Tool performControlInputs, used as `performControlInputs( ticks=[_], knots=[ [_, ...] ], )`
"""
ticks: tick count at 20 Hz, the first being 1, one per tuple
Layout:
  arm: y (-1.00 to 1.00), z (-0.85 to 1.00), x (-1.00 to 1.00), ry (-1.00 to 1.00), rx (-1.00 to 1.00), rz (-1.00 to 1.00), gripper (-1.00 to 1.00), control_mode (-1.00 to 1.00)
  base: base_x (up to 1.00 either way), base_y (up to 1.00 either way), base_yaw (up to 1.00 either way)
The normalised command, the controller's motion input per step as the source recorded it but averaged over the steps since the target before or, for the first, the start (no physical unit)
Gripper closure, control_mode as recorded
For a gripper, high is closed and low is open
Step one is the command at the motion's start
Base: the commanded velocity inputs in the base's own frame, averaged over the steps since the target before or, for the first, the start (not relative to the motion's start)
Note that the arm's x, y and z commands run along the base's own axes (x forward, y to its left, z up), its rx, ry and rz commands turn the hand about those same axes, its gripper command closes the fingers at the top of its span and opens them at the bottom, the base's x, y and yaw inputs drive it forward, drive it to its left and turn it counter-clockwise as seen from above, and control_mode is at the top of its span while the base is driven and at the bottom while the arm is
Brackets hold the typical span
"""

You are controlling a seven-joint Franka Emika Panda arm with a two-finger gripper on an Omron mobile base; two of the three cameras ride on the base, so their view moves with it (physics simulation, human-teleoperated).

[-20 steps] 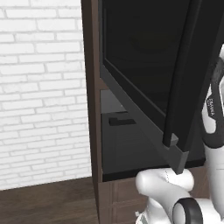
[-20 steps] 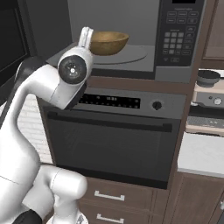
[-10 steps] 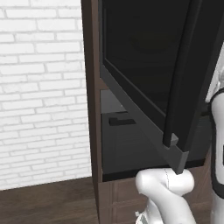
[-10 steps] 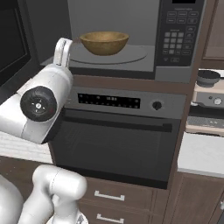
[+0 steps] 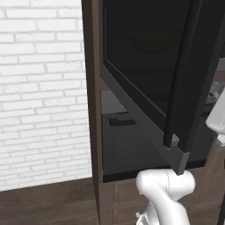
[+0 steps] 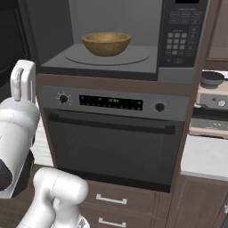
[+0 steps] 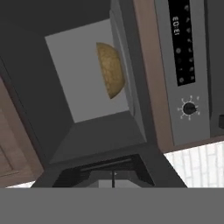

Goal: Open the microwave, place the bowl with waffle inside the microwave, then close the microwave door and turn it on.

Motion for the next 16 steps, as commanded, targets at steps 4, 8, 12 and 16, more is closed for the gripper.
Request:
performControlInputs(
  ticks=[4,8,12,16],
  knots=[
    [0.72,-0.01,-0.99,0.0,-0.08,0.02,1.0,-1.0,0.0,0.0,0.0],
    [0.81,-0.01,-0.67,0.05,-0.08,0.0,1.0,-1.0,0.0,0.0,0.0],
    [0.36,0.0,-0.55,0.02,0.0,-0.14,1.0,-1.0,0.0,0.0,0.0],
    [0.31,0.0,-0.35,0.01,0.0,-0.17,1.0,-1.0,0.0,0.0,0.0]
  ],
)
